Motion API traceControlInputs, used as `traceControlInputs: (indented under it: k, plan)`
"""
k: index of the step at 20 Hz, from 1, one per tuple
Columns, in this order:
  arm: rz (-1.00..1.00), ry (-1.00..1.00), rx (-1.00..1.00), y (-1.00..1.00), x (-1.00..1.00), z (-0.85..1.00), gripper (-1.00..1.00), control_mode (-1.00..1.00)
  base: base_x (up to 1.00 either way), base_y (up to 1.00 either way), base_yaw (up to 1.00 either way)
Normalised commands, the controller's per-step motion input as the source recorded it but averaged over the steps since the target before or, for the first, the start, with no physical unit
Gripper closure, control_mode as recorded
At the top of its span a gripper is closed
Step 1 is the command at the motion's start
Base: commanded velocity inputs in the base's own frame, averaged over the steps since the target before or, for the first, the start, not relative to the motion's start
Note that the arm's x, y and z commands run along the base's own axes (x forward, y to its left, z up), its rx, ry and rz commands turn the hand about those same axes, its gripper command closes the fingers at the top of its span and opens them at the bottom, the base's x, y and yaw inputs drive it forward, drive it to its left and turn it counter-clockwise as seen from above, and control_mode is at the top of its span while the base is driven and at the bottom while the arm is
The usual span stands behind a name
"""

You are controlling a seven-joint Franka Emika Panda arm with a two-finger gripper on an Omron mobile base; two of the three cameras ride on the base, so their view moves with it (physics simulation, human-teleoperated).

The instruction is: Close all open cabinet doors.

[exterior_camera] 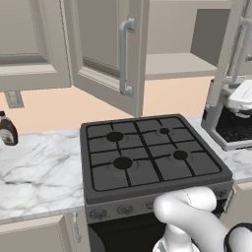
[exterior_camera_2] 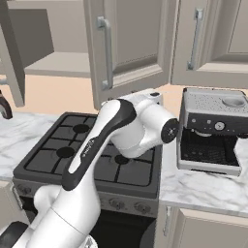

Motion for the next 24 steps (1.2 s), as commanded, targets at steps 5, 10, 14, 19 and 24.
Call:
traceControlInputs:
  k: [5, 10, 14, 19, 24]
  plan:
    - [-0.12, -0.08, 0.02, 0.18, 0.31, 0.0, -1.0, -1.0, 0.0, 0.0, 0.0]
    - [-0.09, -0.09, 0.01, 0.15, 0.27, 0.0, -1.0, -1.0, 0.0, 0.0, 0.0]
    - [-0.08, -0.07, 0.01, 0.17, 0.29, -0.01, -1.0, -1.0, 0.0, 0.0, 0.0]
    - [-0.08, -0.05, 0.01, 0.17, 0.28, -0.02, -1.0, -1.0, 0.0, 0.0, 0.0]
    - [-0.1, -0.03, 0.0, 0.24, 0.27, -0.04, -1.0, -1.0, 0.0, 0.0, 0.0]
